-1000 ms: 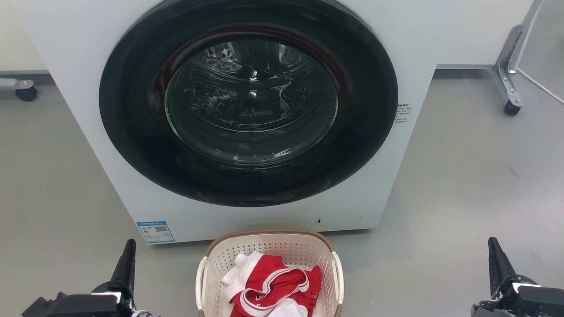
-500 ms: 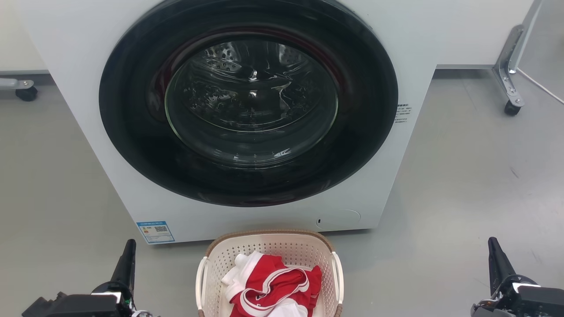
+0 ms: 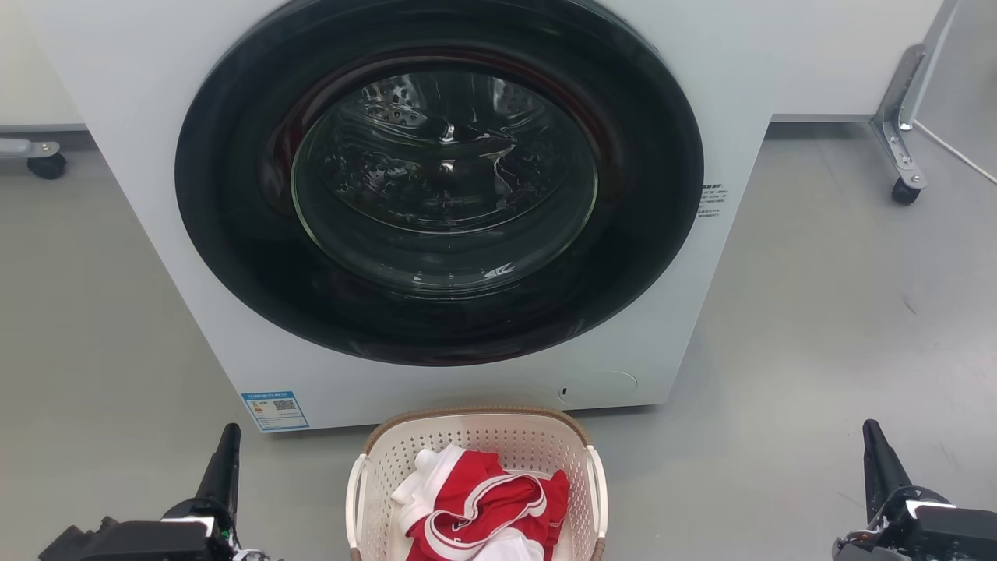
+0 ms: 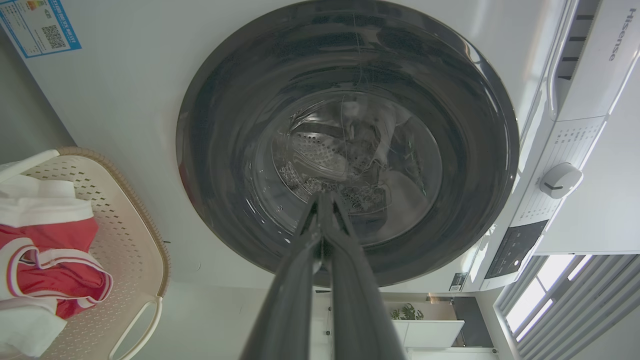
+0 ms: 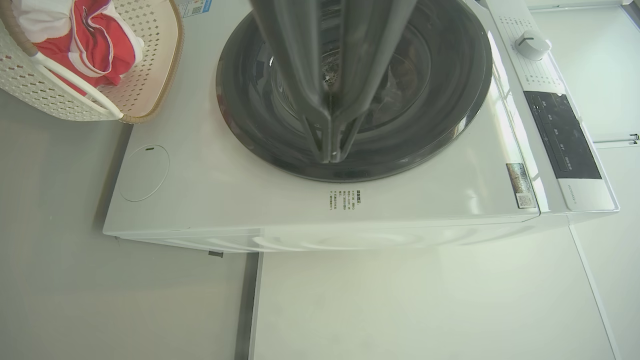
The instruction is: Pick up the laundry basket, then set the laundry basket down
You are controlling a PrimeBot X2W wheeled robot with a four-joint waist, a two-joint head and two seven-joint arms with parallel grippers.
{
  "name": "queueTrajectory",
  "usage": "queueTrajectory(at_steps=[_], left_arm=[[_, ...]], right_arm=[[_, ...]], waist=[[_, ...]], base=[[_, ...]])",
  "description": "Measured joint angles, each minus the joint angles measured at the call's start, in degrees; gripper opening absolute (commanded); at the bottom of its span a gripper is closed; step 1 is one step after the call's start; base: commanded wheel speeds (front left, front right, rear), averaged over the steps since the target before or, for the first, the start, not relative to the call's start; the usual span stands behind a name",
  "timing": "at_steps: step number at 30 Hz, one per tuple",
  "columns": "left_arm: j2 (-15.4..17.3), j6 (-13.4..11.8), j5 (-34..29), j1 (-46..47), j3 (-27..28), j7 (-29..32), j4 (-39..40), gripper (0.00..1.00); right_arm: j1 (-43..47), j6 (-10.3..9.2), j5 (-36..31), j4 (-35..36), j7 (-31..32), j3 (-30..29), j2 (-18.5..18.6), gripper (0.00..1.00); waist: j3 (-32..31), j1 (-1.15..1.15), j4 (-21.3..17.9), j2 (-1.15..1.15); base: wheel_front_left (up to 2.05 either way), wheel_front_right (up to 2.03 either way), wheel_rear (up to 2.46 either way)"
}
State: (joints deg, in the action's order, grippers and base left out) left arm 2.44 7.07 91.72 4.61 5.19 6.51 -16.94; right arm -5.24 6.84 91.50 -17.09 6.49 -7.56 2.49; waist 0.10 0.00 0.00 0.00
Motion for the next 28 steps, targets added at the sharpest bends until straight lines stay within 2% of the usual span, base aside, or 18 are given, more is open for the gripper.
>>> queueTrajectory(at_steps=[28], left_arm=[[0.00,0.00,0.00,0.00,0.00,0.00,0.00,0.00]], right_arm=[[0.00,0.00,0.00,0.01,0.00,0.00,0.00,0.00]], waist=[[0.01,0.00,0.00,0.00]], base=[[0.00,0.00,0.00]])
